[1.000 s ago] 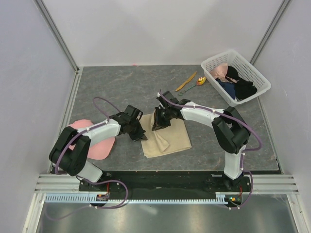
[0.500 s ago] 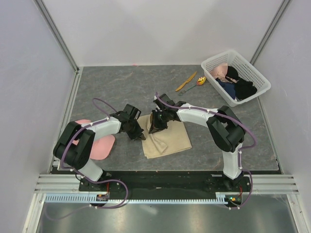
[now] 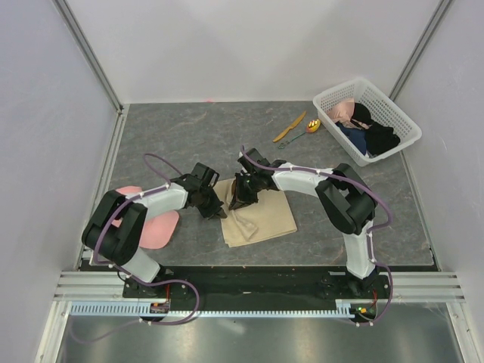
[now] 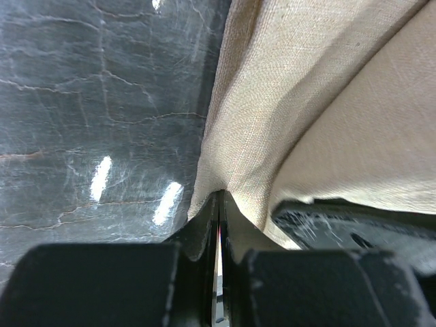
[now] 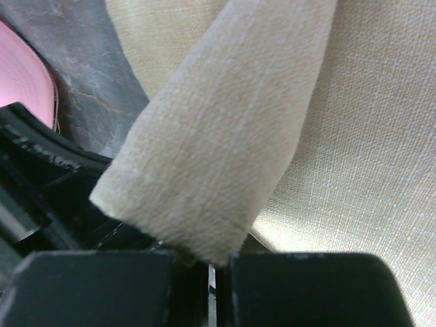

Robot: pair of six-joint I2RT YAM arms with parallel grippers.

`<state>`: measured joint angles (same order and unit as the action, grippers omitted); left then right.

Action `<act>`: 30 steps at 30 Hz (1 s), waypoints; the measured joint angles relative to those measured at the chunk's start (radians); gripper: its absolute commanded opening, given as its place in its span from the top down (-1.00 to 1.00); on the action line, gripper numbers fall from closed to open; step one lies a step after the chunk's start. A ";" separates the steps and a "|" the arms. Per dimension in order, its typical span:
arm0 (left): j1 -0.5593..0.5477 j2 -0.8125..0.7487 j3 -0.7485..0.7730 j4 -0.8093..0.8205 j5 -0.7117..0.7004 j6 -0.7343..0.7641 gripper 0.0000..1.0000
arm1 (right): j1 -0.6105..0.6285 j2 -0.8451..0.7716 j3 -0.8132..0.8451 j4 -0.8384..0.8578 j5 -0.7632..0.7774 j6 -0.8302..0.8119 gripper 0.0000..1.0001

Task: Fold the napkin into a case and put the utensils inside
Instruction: Fold the rectangle-folded napkin at the center of the board, then smooth out the square-folded napkin at the center of the board.

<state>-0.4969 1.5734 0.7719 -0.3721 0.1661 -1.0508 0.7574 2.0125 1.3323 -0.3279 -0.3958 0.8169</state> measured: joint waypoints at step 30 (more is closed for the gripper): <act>0.136 -0.068 0.240 -0.216 -0.032 0.182 0.58 | -0.066 -0.142 -0.010 -0.053 -0.198 -0.169 0.45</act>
<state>-0.3611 1.5055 1.0122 -0.5877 0.1341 -0.8692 0.6914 1.8709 1.3228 -0.3805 -0.5938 0.6483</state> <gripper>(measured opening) 0.229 0.354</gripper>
